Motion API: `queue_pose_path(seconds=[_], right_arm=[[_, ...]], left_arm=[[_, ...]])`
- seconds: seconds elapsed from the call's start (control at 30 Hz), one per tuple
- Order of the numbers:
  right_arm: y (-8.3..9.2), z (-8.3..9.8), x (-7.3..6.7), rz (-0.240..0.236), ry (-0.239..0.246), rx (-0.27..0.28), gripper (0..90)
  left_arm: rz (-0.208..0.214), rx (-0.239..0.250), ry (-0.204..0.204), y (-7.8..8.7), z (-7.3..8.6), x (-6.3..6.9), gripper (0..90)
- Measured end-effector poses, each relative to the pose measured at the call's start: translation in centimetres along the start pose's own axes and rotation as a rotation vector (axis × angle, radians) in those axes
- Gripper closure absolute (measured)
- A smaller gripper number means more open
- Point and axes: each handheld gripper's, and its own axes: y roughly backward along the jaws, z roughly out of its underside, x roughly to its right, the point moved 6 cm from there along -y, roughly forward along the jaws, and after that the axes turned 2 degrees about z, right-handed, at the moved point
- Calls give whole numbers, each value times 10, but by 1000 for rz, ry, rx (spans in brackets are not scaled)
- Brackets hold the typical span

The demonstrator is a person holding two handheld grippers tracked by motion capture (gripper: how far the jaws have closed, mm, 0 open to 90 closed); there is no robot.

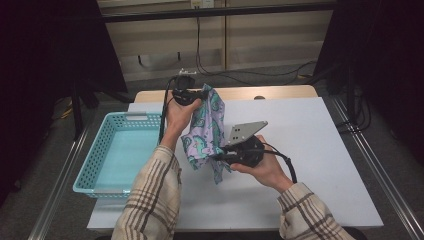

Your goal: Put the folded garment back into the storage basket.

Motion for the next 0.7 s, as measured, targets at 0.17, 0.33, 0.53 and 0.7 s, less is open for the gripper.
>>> queue_pose_path(seconds=[0.17, 0.33, 0.53, 0.7], right_arm=[[-4, -9, -2, -6, 12, 8, 811], [-7, -15, -4, -16, 15, 20, 812], [-9, -23, -6, -19, 25, 34, 812], [-12, -30, -9, -28, 26, 50, 812]], left_arm=[[-12, 3, 3, 9, -2, -6, 840], [-23, 5, -2, 19, -5, -10, 840], [-33, 3, -3, 30, -7, -15, 840], [-38, 9, 4, 40, -9, -20, 840]])
